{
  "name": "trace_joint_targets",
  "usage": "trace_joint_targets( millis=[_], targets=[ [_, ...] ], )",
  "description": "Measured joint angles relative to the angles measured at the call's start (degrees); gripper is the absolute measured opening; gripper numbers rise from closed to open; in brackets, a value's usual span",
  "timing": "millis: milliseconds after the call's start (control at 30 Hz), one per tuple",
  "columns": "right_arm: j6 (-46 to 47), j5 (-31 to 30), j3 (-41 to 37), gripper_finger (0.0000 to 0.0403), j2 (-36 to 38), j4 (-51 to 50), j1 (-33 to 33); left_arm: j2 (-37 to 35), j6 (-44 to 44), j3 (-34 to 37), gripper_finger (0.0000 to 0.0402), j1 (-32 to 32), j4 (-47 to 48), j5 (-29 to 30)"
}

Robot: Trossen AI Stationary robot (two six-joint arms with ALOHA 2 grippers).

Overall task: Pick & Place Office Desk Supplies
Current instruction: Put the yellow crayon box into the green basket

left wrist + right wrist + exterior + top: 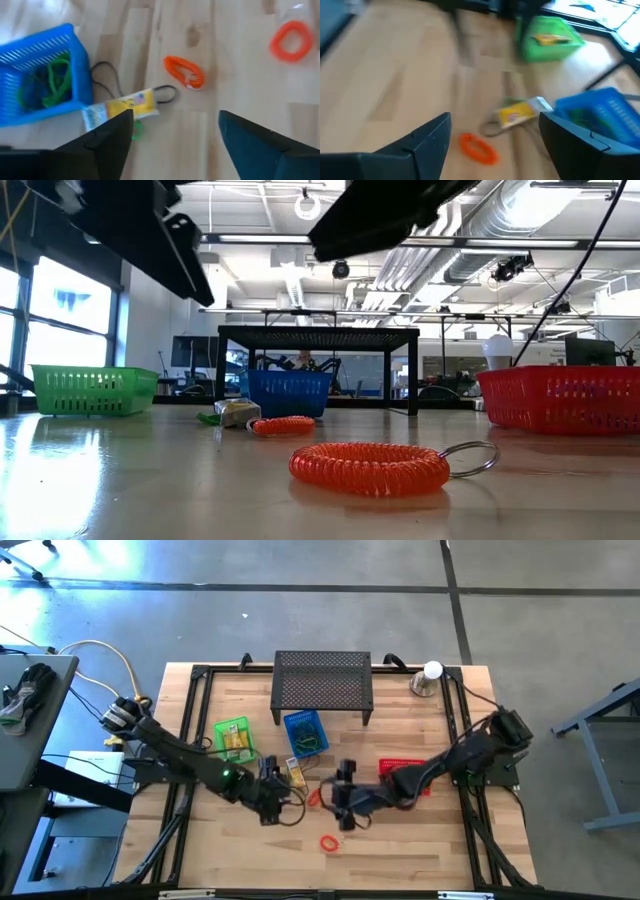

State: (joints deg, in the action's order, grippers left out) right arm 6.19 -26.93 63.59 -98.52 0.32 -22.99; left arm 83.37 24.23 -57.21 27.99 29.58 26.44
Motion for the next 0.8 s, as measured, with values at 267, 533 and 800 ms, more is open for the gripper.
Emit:
trace_joint_targets(
  millis=[267, 533, 800],
  targets=[
    [0.2, 0.4, 0.0, 0.029, 0.0, 0.3, -4.7, 0.0, -28.9, 0.9, 0.0297, -7.3, 0.0, -10.8],
    [3.4, 1.8, 0.0, 0.029, 0.0, -0.6, -5.2, 0.0, -31.1, 0.9, 0.0296, -17.5, -1.5, -27.7],
    [6.2, 3.1, 0.0, 0.029, 0.0, -1.9, -5.1, 0.0, -27.4, 0.9, 0.0296, -22.5, -3.8, -28.4]
  ],
)
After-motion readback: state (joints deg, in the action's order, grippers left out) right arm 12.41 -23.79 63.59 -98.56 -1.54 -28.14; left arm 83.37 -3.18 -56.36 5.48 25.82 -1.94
